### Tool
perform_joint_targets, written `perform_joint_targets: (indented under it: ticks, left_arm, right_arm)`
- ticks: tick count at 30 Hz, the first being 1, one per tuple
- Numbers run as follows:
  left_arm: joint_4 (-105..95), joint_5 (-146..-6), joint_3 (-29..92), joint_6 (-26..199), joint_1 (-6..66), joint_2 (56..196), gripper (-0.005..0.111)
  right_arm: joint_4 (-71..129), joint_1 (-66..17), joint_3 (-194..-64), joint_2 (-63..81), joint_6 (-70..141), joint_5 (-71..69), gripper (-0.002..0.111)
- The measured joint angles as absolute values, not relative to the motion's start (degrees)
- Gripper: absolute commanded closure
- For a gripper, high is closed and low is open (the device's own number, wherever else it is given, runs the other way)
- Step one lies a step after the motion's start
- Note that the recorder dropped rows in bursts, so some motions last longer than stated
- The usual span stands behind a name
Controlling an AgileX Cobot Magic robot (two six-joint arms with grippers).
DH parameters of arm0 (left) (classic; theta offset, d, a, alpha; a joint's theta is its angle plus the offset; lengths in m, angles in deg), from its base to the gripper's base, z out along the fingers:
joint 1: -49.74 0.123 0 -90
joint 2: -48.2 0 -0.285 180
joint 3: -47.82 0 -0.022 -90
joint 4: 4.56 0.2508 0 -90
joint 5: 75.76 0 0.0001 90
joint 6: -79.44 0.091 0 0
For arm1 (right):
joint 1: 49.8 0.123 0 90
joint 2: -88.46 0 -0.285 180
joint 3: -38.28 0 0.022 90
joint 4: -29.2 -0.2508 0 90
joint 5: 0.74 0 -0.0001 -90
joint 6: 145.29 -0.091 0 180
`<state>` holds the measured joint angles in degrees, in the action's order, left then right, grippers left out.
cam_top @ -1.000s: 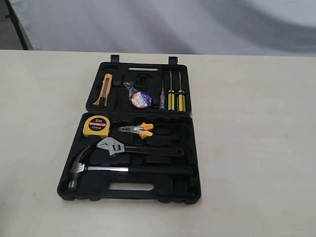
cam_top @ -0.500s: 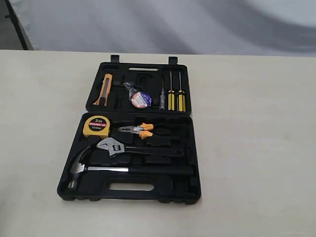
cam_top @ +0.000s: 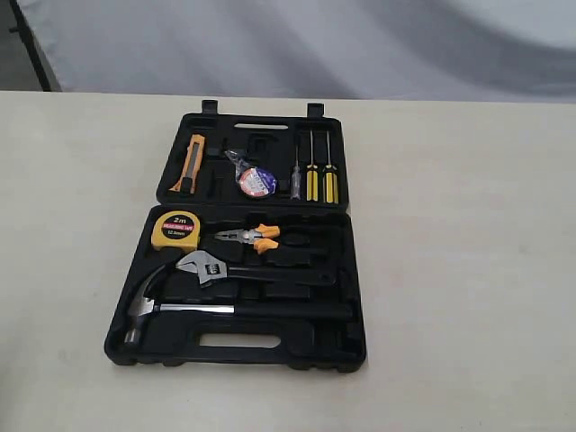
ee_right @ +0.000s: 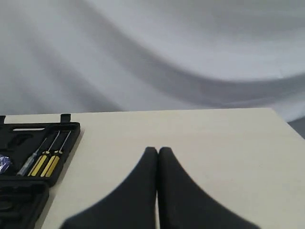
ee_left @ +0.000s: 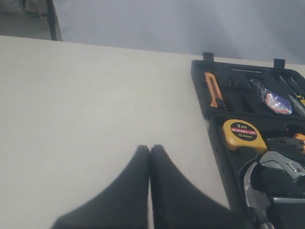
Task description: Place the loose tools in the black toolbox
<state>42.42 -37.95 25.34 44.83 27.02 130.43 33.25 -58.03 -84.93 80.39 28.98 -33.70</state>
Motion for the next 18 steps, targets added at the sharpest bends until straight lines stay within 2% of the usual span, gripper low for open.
perform_joint_targets:
  ticks: [10, 18]
  left_arm:
    - [42.4, -37.9, 25.3, 44.8, 27.0, 130.4, 0.105]
    - [42.4, -37.9, 25.3, 44.8, 27.0, 130.4, 0.105]
  right_arm:
    - [32.2, -58.0, -71.2, 80.4, 29.4, -26.5, 0.109]
    - [32.0, -58.0, -66.1, 80.4, 29.4, -24.1, 0.109]
